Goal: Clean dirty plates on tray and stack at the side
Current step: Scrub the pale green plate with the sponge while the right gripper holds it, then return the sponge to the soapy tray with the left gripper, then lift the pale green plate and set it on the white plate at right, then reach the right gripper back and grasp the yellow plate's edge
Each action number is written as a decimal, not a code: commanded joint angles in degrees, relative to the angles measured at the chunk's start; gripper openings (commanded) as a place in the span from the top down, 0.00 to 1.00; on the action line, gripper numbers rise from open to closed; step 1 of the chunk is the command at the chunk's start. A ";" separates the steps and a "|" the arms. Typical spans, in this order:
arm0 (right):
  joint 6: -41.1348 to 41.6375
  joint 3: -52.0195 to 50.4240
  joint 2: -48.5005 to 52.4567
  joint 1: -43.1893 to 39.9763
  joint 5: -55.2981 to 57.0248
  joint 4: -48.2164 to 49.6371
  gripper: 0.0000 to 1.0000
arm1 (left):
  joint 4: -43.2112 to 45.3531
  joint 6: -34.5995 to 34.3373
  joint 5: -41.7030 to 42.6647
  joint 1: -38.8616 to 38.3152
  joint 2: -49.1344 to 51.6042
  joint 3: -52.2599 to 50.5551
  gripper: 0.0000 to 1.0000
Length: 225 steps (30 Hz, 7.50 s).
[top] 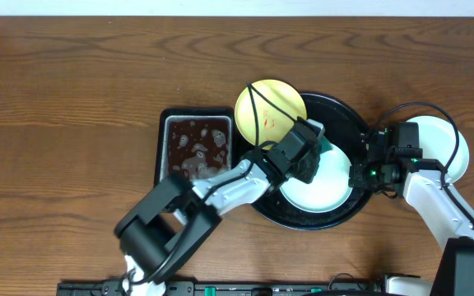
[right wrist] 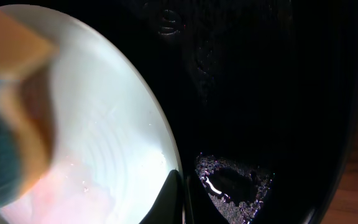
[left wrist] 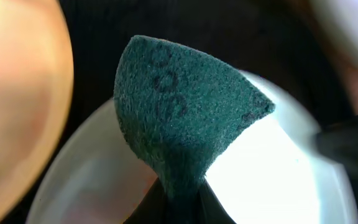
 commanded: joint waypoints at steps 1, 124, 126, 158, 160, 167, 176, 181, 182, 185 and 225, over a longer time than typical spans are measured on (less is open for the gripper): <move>0.48 -0.11 0.11 0.94 -0.07 0.04 0.99 | -1.86 0.20 -0.31 -0.07 3.61 0.94 0.92; -20.52 0.13 -19.23 41.99 65.53 17.57 0.99 | -38.05 -5.55 -3.52 25.33 -20.57 -4.28 0.85; -12.22 0.11 -18.80 37.83 60.33 16.04 0.99 | -38.10 -5.53 -3.52 25.33 -20.57 -4.28 0.85; 29.00 0.11 -8.92 -32.94 16.63 10.88 0.89 | -28.72 -0.17 -11.06 25.33 -20.55 -11.69 0.84; 29.03 0.11 -7.45 -32.89 15.56 11.54 0.83 | -28.61 -0.17 -11.06 25.33 -20.55 -11.69 0.83; 20.13 0.11 -4.79 -30.14 -5.27 18.84 0.52 | -28.61 -0.17 -11.04 25.33 -20.55 -11.69 0.44; 0.61 0.11 -4.74 -15.15 -15.45 23.02 0.40 | -29.20 -0.15 -11.41 25.33 -20.55 -11.72 0.42; -2.58 0.11 -4.74 -5.46 -13.25 21.81 0.37 | -29.20 -0.42 -12.96 25.33 -20.44 -12.04 0.42; -2.60 0.11 -4.74 -4.24 -12.68 21.66 0.37 | -29.22 -0.42 -12.96 25.33 -20.22 -12.09 0.42; -2.62 0.11 -4.74 -1.86 -10.80 21.57 0.37 | -29.03 -0.39 -12.96 25.33 -18.67 -12.26 0.42; -6.23 19.26 8.22 9.66 -8.13 12.76 0.32 | -24.48 -1.88 -12.76 25.38 -11.82 -11.54 0.48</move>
